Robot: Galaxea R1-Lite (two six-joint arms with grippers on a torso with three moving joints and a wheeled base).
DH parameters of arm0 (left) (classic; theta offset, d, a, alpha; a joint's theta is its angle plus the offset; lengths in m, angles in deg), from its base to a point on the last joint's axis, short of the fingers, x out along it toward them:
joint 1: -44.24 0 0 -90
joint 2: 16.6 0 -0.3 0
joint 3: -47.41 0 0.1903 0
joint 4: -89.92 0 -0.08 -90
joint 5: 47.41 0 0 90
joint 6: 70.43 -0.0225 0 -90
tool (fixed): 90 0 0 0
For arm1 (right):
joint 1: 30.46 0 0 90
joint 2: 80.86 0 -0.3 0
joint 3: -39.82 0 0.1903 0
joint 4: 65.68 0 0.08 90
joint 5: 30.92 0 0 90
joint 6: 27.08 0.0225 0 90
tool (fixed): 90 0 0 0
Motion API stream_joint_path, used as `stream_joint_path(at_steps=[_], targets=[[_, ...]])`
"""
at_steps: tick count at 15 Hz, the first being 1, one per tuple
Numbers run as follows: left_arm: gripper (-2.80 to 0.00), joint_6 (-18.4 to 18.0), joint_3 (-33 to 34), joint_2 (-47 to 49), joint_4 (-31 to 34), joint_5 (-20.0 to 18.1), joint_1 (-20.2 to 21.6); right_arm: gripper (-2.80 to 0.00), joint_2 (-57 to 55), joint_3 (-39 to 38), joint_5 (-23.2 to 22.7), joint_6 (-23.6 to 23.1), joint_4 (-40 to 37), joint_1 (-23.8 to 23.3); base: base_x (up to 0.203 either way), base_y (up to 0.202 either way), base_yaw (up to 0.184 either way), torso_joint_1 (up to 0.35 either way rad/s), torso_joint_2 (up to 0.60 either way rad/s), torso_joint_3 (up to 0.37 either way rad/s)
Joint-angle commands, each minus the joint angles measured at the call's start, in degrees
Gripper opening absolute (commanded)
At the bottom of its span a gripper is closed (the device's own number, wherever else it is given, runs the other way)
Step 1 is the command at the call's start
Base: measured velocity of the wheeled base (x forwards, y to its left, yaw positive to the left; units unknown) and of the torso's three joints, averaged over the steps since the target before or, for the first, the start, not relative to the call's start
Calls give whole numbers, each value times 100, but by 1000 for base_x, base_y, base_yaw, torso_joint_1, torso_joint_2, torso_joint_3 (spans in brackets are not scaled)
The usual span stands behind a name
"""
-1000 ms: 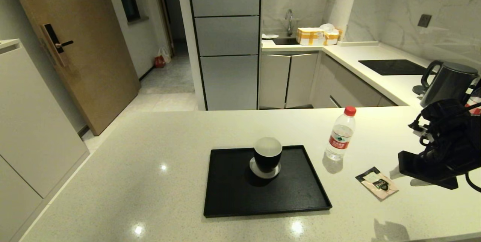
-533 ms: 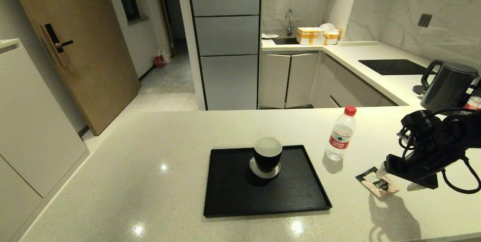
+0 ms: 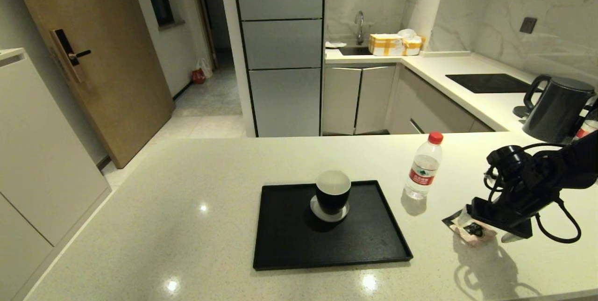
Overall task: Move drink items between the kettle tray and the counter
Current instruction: Return the tea bag to its original position
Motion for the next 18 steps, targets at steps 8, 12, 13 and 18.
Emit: stream_joint_path(at_steps=[8,12,13,18], targets=[[-280,0,9,-11,-1,2,0,0,-472,307,-3,145,250,-1,0,0,0,0,0,0],[-280,0,9,-11,-1,2,0,0,-549,457,-4,159,241,-1,0,0,0,0,0,0],[-280,0,9,-11,-1,2,0,-280,-549,457,-4,159,241,-1,0,0,0,0,0,0],[-280,0,0,-11,-1,2,0,-280,-549,440,-4,150,243,-1,0,0,0,0,0,0]])
